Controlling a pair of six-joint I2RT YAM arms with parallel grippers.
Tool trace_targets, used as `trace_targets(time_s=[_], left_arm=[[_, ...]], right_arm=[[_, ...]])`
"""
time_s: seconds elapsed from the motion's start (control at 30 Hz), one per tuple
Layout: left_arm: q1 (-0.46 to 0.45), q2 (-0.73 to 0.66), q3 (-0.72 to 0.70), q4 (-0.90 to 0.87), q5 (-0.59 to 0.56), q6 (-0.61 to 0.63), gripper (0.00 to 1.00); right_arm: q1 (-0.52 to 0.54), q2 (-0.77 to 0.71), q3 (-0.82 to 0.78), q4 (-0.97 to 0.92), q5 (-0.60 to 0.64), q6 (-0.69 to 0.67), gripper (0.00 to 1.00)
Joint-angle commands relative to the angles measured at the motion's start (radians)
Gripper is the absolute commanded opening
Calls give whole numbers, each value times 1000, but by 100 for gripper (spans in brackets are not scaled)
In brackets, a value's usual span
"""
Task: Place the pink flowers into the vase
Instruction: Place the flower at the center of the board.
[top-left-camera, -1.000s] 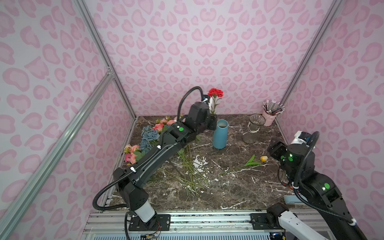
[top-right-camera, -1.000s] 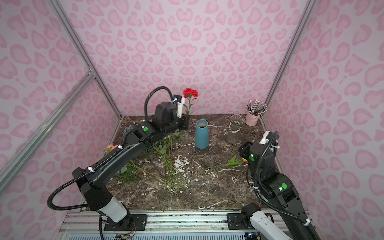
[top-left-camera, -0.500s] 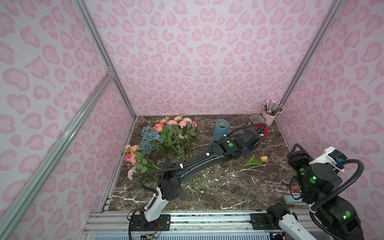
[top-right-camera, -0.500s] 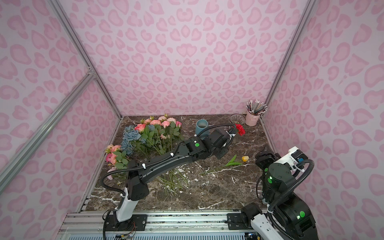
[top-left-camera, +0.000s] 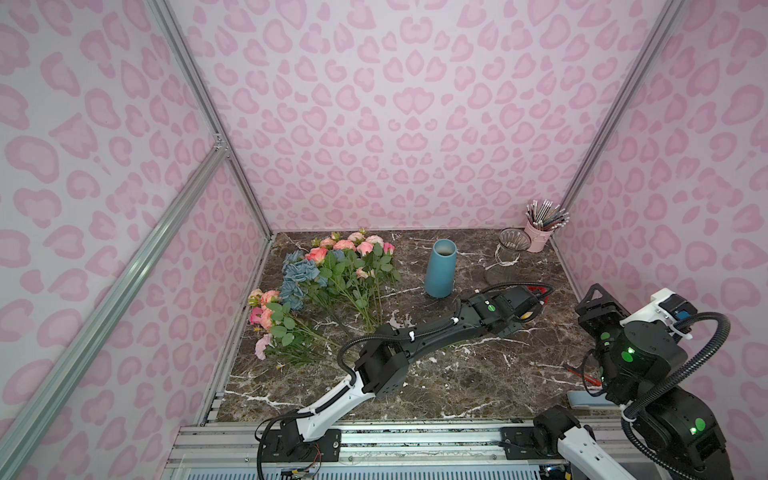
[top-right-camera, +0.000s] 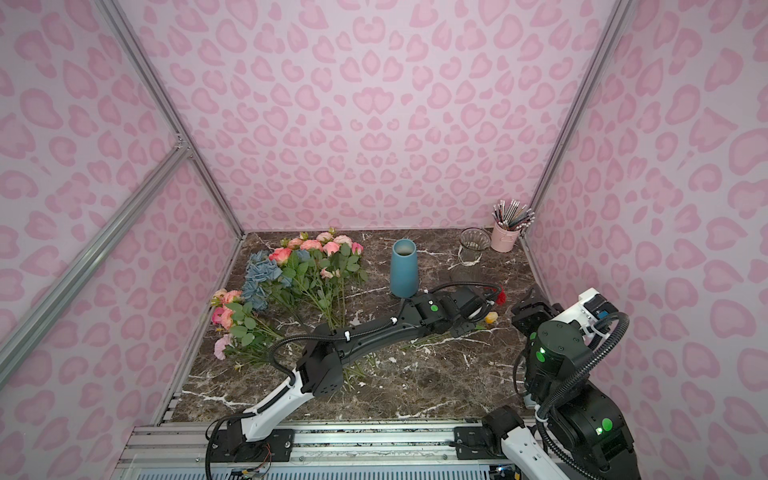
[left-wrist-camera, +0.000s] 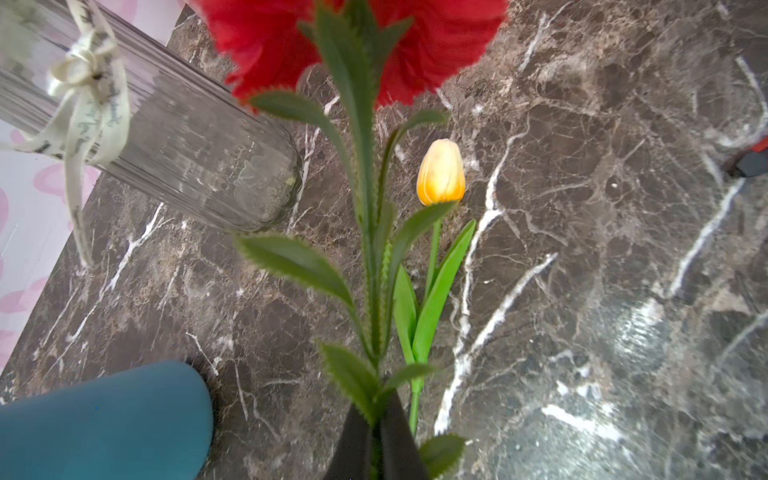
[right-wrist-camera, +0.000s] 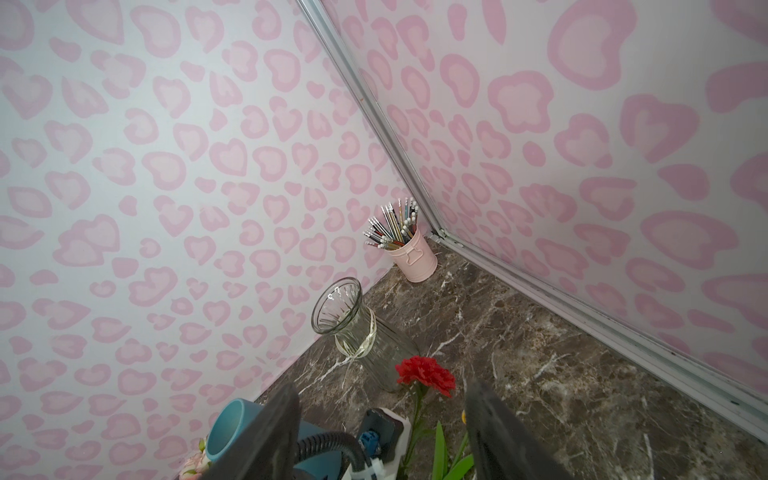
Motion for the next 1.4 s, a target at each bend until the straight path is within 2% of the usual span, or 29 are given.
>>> trace_targets(time_s=[0.0,0.1,0.23,0.27,0.33,0.4,0.5,0.6,0.7,0.83,1.03,1.17,1.3,1.37], left_arm=[[5,20,14,76,-20,25,6],[10,39,13,98,-41,25,17],[13,41,-5,125,-74,19,56],[16,31,-18,131,-75,14,62],[18,-6,-62,157,-73,1,67],[22,-67,-125,188,-58,-24,67],[48,-232,-276,264,1,-91,66],[99,-467,-509,391,32,-189,64],[201,-702,-727,471,56,-320,63],[389,-889,-907,409,69,-469,61],[577,-900,-997,218,21,-572,48],[682,-931,-1130,285,121,-637,41],[722,-872,-1132,286,143,-638,39],[723,-790,-1075,243,158,-613,29]], right_arm=[[0,0,16,17,9,-14,67],[1,0,15,17,7,-18,67],[1,8,12,10,-2,-12,68],[1,9,10,10,-3,-9,69],[1,11,5,11,-9,-7,70],[1,19,0,21,-26,-16,71],[0,63,6,28,-75,-31,72],[1,120,8,38,-151,-41,72],[3,169,-2,62,-238,-54,72],[27,219,-31,101,-294,-78,72],[200,326,-18,123,-240,-125,75],[337,433,42,91,-174,-151,77],[368,477,57,96,-199,-163,77],[366,473,46,115,-216,-165,77]])
